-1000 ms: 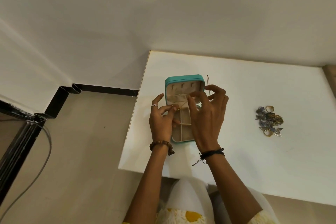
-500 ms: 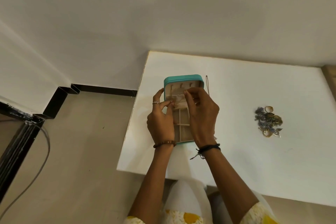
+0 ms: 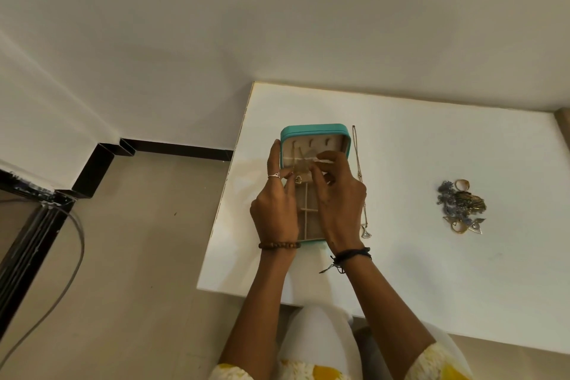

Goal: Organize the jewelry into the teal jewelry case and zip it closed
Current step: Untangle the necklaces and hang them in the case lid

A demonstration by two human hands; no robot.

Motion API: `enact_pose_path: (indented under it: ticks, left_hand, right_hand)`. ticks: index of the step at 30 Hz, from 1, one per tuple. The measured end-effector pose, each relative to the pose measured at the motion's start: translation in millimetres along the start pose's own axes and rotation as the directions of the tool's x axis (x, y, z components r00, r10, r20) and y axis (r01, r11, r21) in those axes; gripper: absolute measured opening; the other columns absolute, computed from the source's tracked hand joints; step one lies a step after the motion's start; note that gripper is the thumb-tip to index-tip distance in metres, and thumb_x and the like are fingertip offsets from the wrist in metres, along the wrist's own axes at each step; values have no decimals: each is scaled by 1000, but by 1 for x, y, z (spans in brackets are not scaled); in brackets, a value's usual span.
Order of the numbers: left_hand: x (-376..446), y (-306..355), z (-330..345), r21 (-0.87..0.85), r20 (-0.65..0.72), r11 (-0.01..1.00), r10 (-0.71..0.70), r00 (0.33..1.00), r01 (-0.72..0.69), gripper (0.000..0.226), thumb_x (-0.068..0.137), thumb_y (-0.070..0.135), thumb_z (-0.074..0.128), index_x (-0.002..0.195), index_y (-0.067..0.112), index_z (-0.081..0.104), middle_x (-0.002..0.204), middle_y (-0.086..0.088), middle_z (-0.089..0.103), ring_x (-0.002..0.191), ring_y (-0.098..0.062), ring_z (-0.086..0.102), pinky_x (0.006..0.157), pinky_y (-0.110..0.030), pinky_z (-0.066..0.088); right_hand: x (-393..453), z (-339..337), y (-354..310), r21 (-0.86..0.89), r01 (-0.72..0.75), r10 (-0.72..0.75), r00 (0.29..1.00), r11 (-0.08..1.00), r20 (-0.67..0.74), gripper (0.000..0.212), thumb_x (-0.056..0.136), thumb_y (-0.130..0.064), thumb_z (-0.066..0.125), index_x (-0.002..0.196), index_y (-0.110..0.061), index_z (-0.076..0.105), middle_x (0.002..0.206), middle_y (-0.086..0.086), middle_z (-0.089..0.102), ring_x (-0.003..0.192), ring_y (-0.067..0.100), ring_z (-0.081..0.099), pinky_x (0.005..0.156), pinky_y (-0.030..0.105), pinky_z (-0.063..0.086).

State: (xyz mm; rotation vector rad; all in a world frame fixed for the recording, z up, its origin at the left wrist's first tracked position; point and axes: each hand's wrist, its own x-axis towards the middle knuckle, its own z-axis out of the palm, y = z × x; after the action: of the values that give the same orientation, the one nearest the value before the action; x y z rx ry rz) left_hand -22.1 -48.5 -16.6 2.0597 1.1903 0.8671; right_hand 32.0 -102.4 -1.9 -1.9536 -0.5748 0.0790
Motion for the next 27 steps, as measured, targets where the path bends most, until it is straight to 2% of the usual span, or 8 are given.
enact_pose_path:
  ticks: [3, 6, 10, 14, 17, 19, 23, 27]
  left_hand:
    - [0, -2, 2, -15, -3, 1000, 6, 1000, -6, 54, 78, 9, 68, 128, 0, 48, 71, -19, 67, 54, -30, 63, 61, -40, 56]
    - [0, -2, 1, -60, -6, 998, -9, 1000, 8, 54, 81, 11, 66, 130, 4, 47, 79, -14, 68, 58, -26, 64, 64, -34, 56]
    - [-4, -2, 1, -271, -34, 955, -137, 990, 122, 53, 81, 9, 66, 129, 11, 44, 91, 25, 52, 48, -8, 49, 53, -10, 46]
    - [-4, -9, 5, -357, -61, 912, -238, 969, 201, 38, 80, 10, 67, 115, 6, 53, 99, 17, 51, 59, -2, 53, 52, -5, 43]
    - [-4, -15, 8, -349, -1, 905, -261, 965, 245, 28, 84, 13, 63, 112, 10, 61, 98, 3, 61, 57, -7, 50, 56, -12, 46]
    - [-6, -16, 8, -356, 13, 897, -275, 961, 262, 28, 85, 12, 61, 113, 10, 62, 96, 3, 61, 55, -9, 48, 56, -15, 47]
    - [-6, -16, 9, -335, -10, 909, -267, 964, 249, 26, 85, 12, 61, 111, 7, 64, 99, -5, 67, 53, -7, 46, 54, -11, 44]
    - [-6, -15, 10, -327, -19, 910, -277, 961, 256, 25, 84, 12, 62, 109, 6, 64, 98, -6, 67, 51, -6, 44, 50, -4, 41]
  right_hand:
    - [-2, -1, 4, -11, -16, 17, 999, 1000, 48, 29, 89, -18, 59, 115, -7, 50, 108, 7, 68, 74, 9, 56, 66, -5, 39]
    - [-4, 0, 13, -129, 93, -76, 988, 987, 131, 22, 88, -19, 62, 103, -7, 53, 102, 7, 65, 77, 12, 55, 62, 0, 38]
    - [-7, 6, 24, -220, 213, -172, 966, 952, 191, 14, 86, -20, 62, 92, -8, 60, 96, 11, 65, 76, 21, 61, 66, 19, 49]
    - [-4, 8, 23, -280, 201, -149, 969, 939, 199, 14, 86, -22, 63, 93, -9, 64, 98, 9, 65, 77, 21, 61, 62, 21, 45]
    - [-2, 10, 21, -267, 140, -94, 980, 954, 176, 14, 87, -23, 62, 93, -10, 65, 96, 6, 65, 78, 19, 61, 63, 21, 45]
    - [-2, 12, 20, -261, 113, -72, 984, 959, 160, 15, 87, -23, 62, 94, -10, 65, 95, 7, 66, 77, 19, 61, 63, 21, 44]
    - [-1, 15, 19, -257, 81, -51, 991, 963, 121, 15, 87, -22, 62, 93, -9, 63, 94, 7, 66, 74, 15, 57, 59, 8, 33]
    - [-1, 16, 18, -242, 48, -25, 995, 969, 97, 17, 87, -23, 62, 93, -7, 61, 93, 8, 65, 71, 11, 52, 57, 6, 30]
